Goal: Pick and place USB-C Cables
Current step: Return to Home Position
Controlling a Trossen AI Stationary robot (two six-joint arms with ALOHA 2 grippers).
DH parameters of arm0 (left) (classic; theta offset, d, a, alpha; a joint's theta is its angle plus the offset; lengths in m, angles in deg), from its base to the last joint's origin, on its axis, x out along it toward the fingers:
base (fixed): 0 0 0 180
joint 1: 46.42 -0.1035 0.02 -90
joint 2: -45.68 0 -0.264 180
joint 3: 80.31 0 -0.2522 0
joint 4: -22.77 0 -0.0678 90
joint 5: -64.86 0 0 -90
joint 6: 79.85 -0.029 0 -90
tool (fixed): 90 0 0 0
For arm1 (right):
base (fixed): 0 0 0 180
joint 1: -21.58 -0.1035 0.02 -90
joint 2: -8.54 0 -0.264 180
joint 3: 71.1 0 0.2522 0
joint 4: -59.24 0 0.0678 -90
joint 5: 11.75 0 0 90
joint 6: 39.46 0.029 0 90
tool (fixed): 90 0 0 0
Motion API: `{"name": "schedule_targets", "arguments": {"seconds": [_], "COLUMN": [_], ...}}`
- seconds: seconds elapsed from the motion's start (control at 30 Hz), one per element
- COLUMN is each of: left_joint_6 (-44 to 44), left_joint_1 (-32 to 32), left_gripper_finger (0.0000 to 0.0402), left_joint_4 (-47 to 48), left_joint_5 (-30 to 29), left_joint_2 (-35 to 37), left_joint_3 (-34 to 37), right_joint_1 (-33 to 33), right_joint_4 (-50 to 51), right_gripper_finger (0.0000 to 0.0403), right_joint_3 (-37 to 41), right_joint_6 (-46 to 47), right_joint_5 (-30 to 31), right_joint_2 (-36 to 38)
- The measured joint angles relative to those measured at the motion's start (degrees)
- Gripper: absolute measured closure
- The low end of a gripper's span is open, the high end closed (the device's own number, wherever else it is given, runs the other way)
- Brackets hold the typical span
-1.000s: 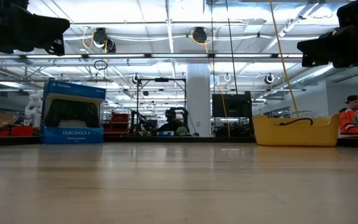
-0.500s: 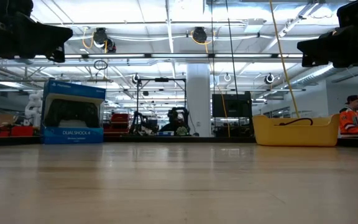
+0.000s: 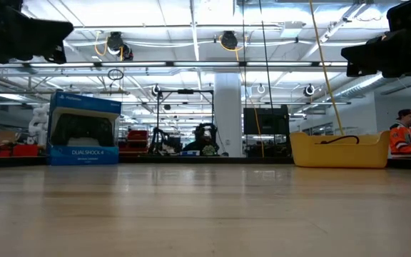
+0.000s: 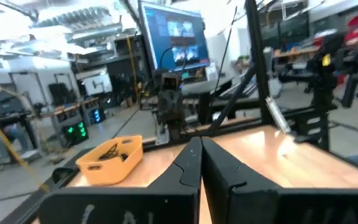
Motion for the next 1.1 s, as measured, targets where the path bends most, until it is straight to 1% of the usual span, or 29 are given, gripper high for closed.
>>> {"name": "schedule_targets", "arguments": {"seconds": [0.1,0.2,0.37,0.57,0.77,0.97,1.1], "left_joint_6": [-0.01,-0.18,-0.86,1.47,2.85,4.11,4.11], "left_joint_1": [-0.44,-1.41,-4.07,-7.09,-8.20,-8.20,-8.20], "left_gripper_finger": [0.0386,0.0384,0.0397,0.0387,0.0398,0.0374,0.0366], "left_joint_4": [2.08,2.20,3.63,5.22,5.46,6.87,6.69], "left_joint_5": [-1.11,-1.38,-1.38,-0.95,0.15,0.15,0.15], "left_joint_2": [-0.17,-0.16,-0.16,-0.18,-0.16,-0.34,-0.37], "left_joint_3": [-0.40,-0.56,-0.56,0.04,0.01,0.01,0.04], "right_joint_1": [-0.02,-0.01,-0.02,-0.02,-0.02,-0.02,-0.02], "right_joint_4": [0.00,-0.12,-0.26,-0.28,-0.37,-0.42,-0.42], "right_gripper_finger": [0.0403,0.0403,0.0403,0.0403,0.0403,0.0403,0.0403], "right_joint_3": [0.01,0.02,0.02,0.02,0.00,0.02,0.02], "right_joint_6": [0.00,0.00,0.00,0.00,0.00,0.00,0.00], "right_joint_5": [0.00,-0.01,-0.04,-0.04,-0.04,-0.04,-0.04], "right_joint_2": [0.00,0.00,0.00,0.02,0.02,0.02,0.02]}}
